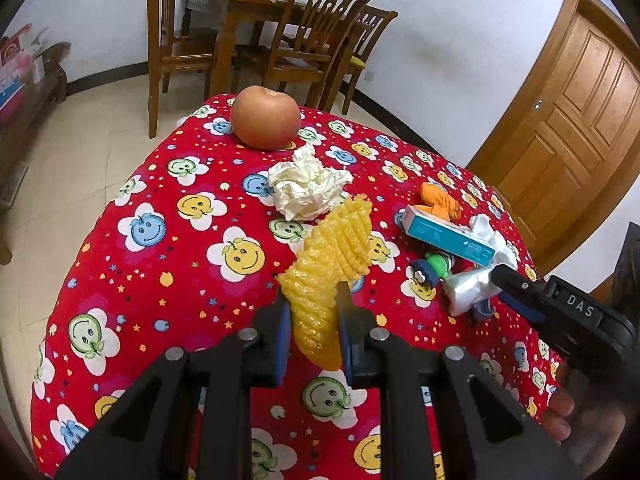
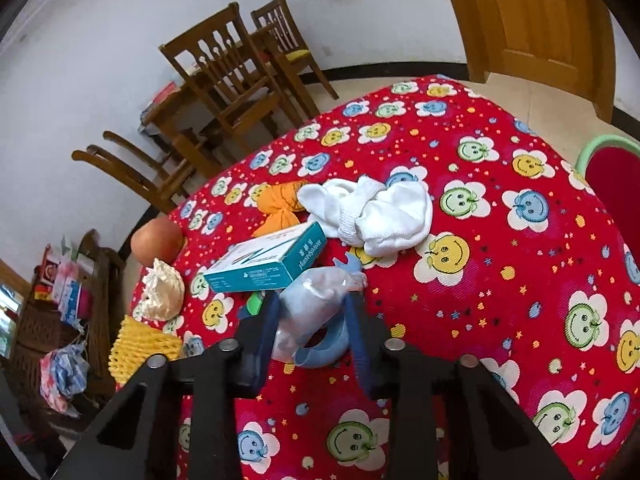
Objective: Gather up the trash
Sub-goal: 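Grasp the clear plastic bag with the right tool while the left tool holds the net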
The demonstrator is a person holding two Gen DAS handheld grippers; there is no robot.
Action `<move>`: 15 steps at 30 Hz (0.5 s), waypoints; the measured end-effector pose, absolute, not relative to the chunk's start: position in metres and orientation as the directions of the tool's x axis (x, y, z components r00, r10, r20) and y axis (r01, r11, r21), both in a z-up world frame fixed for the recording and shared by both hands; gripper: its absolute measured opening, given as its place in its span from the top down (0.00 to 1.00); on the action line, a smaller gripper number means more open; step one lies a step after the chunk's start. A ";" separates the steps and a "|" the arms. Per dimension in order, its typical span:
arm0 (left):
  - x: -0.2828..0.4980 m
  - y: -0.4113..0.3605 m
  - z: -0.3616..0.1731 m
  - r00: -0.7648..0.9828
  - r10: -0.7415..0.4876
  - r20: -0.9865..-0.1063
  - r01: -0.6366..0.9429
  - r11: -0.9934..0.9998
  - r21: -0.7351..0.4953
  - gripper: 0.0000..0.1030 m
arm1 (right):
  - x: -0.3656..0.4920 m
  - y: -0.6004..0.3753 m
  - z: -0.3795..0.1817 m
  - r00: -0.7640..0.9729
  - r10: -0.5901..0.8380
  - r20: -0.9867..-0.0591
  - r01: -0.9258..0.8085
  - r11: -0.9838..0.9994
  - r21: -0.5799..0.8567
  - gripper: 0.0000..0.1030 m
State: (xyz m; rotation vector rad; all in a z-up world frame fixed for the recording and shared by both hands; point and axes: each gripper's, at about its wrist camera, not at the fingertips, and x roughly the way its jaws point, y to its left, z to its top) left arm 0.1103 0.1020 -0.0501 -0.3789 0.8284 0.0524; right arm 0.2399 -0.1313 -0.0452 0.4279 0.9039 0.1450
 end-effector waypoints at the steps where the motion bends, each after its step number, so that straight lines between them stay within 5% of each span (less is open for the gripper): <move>1: 0.109 0.101 -0.049 0.680 -0.102 -0.726 -0.190 0.932 -0.308 0.81 | 0.238 -0.132 -0.043 0.618 0.304 -0.725 0.050 0.905 0.422 0.71; 15: 0.094 0.077 -0.023 0.712 -0.135 -0.690 -0.123 0.942 -0.311 0.81 | 0.190 -0.142 0.014 0.730 0.327 -0.600 -0.063 0.907 0.417 0.74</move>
